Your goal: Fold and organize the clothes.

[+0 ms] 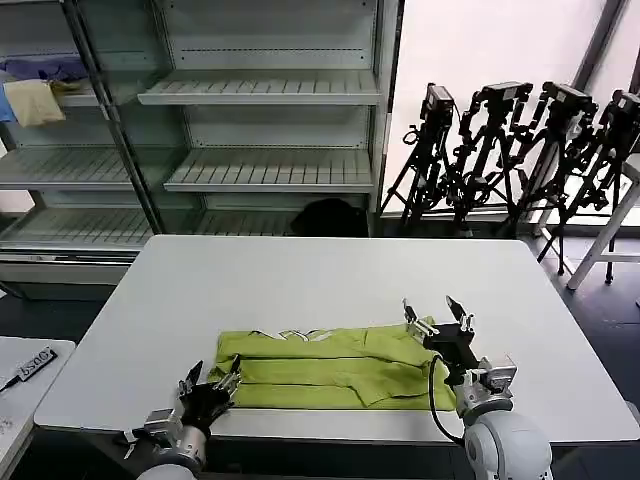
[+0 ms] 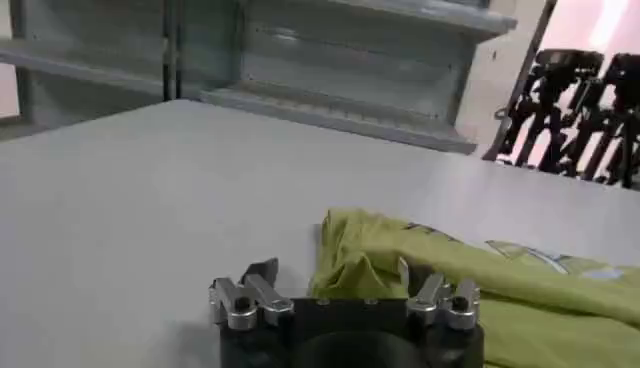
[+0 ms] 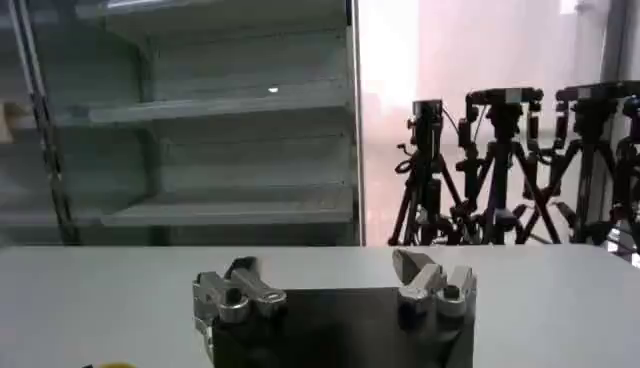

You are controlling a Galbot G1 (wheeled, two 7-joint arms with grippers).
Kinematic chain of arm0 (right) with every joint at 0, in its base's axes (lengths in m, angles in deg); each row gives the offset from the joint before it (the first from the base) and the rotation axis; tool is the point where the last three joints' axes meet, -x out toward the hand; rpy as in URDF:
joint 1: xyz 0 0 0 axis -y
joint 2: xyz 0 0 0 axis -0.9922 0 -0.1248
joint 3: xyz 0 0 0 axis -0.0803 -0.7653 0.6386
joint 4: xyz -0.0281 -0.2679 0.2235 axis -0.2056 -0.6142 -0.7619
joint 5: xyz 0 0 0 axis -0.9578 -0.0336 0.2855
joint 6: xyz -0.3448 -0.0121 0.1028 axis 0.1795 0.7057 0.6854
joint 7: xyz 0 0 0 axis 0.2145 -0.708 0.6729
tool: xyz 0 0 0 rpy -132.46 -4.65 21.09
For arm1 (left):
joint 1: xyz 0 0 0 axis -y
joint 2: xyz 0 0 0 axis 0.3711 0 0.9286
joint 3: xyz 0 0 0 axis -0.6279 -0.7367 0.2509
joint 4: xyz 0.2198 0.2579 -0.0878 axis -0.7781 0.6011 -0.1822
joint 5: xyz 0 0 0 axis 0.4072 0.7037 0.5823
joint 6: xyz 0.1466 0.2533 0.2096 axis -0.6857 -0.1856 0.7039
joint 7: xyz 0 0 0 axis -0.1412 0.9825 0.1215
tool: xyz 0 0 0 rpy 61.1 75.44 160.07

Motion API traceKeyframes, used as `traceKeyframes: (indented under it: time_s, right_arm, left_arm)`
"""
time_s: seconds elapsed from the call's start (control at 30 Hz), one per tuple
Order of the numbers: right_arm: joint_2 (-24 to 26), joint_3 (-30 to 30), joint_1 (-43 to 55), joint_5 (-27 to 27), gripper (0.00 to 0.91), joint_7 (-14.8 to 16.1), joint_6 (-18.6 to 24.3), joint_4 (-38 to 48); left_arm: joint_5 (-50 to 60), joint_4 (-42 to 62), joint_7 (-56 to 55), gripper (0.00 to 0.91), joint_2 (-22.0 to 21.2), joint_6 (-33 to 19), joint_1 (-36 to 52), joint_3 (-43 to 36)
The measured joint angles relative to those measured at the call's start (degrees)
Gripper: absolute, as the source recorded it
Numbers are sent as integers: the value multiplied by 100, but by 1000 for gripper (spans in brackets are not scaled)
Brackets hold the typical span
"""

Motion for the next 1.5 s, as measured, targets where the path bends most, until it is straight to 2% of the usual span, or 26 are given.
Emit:
traceKeyframes:
  time_s: [0.1,0.53,0.73,0.8,0.9,0.97,1.5]
  right_arm:
    - [2,9,-17,-12,907,17,20,2]
    - [-5,1,-31,-41,907,74,92,31]
    - [5,21,-69,-41,907,82,126,46]
    - [5,23,-70,-41,907,81,131,46]
    - [-1,24,-62,-38,907,79,132,44]
    - [-3,25,-58,-35,907,76,133,35]
    - [-18,53,-73,-27,907,47,146,-12]
  left_arm:
    - [-94,42,-57,867,4,-27,53,-18]
    - [-303,198,-210,846,-9,-141,169,-61]
    - [-112,292,-227,655,4,-172,158,-125]
    - [-49,312,-237,333,1,-176,158,-145]
    - [35,330,-240,111,6,-177,160,-188]
    - [71,331,-241,40,16,-169,156,-212]
    - [119,285,-123,0,11,-8,64,-354]
